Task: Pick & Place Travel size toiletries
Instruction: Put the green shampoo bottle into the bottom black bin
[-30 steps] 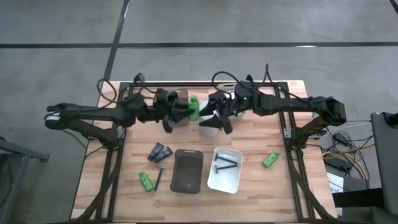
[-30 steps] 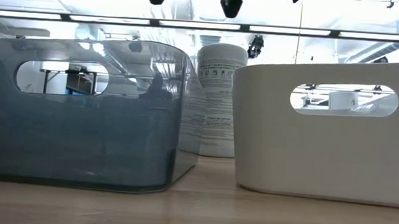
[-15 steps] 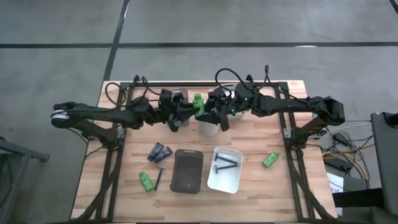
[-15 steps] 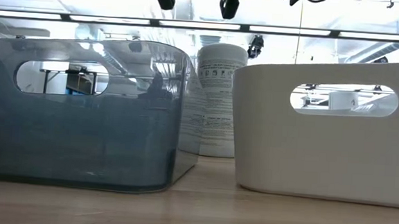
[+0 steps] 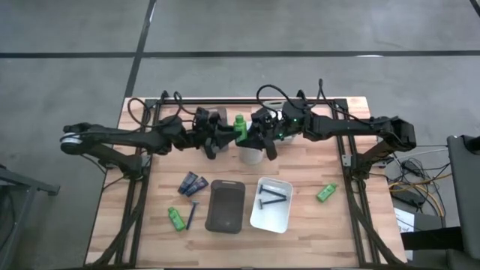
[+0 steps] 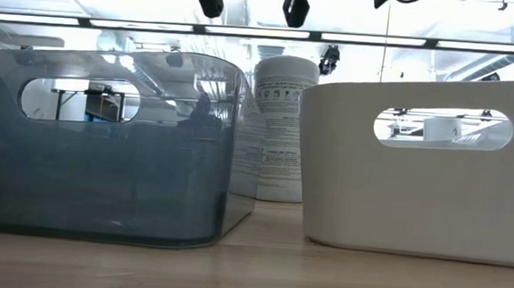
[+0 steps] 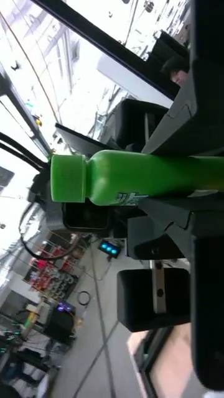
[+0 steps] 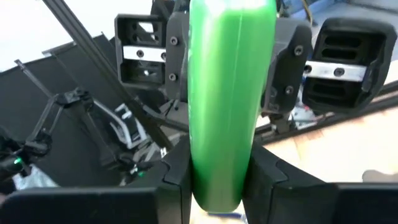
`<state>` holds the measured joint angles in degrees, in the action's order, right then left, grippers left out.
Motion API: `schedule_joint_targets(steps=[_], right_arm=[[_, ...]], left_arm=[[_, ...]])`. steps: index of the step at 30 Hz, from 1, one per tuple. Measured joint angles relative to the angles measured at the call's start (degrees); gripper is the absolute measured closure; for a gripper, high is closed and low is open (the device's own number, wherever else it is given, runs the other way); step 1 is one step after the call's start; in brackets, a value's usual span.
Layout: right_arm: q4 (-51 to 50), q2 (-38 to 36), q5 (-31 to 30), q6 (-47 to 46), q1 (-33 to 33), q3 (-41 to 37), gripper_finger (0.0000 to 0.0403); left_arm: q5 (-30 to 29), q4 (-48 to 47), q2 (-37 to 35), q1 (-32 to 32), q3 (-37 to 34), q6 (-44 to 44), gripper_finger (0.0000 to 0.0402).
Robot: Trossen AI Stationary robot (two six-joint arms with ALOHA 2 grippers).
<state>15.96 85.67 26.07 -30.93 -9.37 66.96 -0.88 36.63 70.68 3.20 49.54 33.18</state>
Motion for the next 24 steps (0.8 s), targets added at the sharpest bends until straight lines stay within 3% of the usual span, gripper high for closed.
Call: schedule_joint_targets(steps=[6,13,17,24], right_arm=[[-5.8,0.0,4.4,-0.1,0.2,0.0,0.0319],[-12.6,0.0,9.6,0.1,0.4,0.0,0.0317],[-13.8,0.0,10.6,0.4,0.5,0.0,0.032],[-14.2,0.0,11.5,1.1,0.9,0.0,0.0318]], left_arm=[[4.4,-9.7,-1.3,0.0,1.0,3.0,0.0263],[8.3,-34.8,-1.5,0.1,10.2,2.4,0.0203],[9.0,-44.1,-1.4,0.2,15.4,-0.2,0.0195],[10.5,-51.1,-0.8,2.8,20.7,0.0,0.0193]])
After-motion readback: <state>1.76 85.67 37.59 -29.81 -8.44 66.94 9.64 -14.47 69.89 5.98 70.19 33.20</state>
